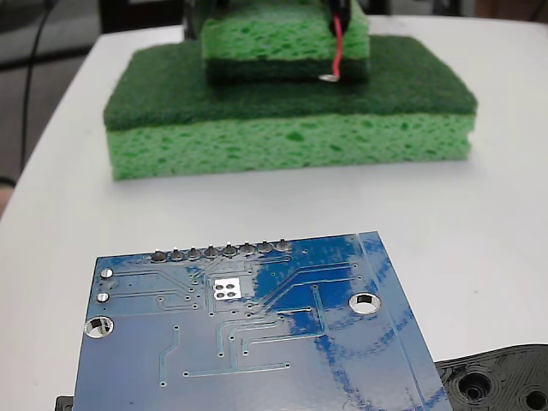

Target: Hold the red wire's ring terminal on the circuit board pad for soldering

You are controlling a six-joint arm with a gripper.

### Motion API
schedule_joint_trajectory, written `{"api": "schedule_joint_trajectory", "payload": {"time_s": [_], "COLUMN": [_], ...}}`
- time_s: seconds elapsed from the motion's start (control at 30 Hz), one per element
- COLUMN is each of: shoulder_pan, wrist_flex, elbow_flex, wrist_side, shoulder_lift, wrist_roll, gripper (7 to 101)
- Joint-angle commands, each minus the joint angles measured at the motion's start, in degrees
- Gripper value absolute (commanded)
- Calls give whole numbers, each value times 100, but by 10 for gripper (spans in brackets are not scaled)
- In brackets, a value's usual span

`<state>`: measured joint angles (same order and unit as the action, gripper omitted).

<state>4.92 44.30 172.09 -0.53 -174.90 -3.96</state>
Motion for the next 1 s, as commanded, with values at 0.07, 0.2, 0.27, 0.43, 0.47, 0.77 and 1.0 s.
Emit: {"api": "schedule_joint_trajectory", "payload": {"time_s": [0.07, 0.2, 0.27, 0.43, 0.47, 0.77, 1.0], "shoulder_pan": [0, 0, 0, 0, 0, 149, 193], "wrist_flex": [-9, -9, -9, -9, -9, -9, 220], "elbow_flex": [-44, -44, -44, -44, -44, -88, -571], "wrist_side": [-26, -26, -26, -9, -9, -79, -88], "shoulder_lift": [-9, -9, -9, -9, -9, -9, 44], "wrist_roll": [0, 0, 0, -9, -18, -53, -141], "gripper": [1003, 1003, 1003, 1003, 1003, 1003, 1003]}}
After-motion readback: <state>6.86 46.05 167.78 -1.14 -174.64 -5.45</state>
